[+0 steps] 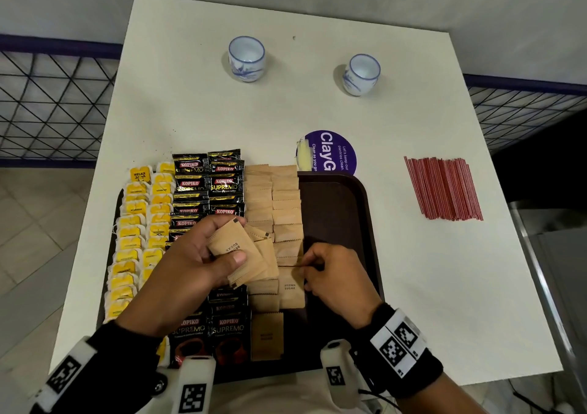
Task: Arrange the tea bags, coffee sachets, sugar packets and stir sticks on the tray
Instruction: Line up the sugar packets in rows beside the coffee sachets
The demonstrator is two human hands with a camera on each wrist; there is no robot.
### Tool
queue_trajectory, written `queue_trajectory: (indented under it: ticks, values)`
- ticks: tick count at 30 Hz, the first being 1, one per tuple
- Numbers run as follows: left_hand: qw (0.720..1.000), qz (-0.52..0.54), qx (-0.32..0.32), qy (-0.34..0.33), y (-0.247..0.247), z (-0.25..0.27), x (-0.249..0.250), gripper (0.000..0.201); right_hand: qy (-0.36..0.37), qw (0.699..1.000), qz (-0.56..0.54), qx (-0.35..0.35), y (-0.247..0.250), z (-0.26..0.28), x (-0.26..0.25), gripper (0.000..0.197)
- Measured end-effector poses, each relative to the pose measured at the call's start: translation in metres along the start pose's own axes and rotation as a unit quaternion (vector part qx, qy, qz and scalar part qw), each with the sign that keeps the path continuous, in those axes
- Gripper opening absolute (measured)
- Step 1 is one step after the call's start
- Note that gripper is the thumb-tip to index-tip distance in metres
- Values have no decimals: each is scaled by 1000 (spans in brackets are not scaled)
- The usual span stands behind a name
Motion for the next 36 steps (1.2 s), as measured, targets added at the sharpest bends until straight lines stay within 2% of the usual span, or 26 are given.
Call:
queue_trajectory:
  ticks: [6,9,12,15,17,21,24,27,29,33,36]
  values:
    - [1000,-10,-9,-3,-3,-1,-2,45,-2,1000,4,0,0,0,-2,8]
    - [1000,-18,-6,-6,-3,0,0,44,4,999,9,30,10,4,-5,7]
    - [1000,-8,3,-4,-6,-2,-1,42,51,996,-14,71,26,13,-25,7]
    - [1000,-4,-3,-9,-14,-9,1,40,119,989,-79,38,23,19,-55,15]
    - [1000,-8,-14,-21,-22,-13,6,36,131,986,-100,14,15,14,-65,21]
    - [997,-64,-32,-38,-35,-21,12,43,121,989,-73,36,13,2,-71,17]
    - [997,-44,-60,-21,-40,-25,7,60,104,989,-100,25,13,-5,-65,15]
    - [996,-46,-69,-15,-41,-24,3,67,86,989,-116,27,17,-8,-57,14]
    - [997,-38,-62,-9,-37,-23,0,66,78,983,-163,20,19,-8,-53,13]
    - [998,-58,-35,3,-24,-17,-3,65,51,952,-301,6,26,-3,-47,13]
    - [997,-72,-13,5,-11,-10,-2,64,47,939,-340,-1,33,1,-38,4]
Point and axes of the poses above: each hand's wrist, its own z-axis away from the middle knuckle, its own y-axis out of the back of the hand, x = y × z, the point moved 10 cm from there along -z, towards the middle knuckle, and after that the axes turned 12 degrees about -x, right-handed, at the moved point
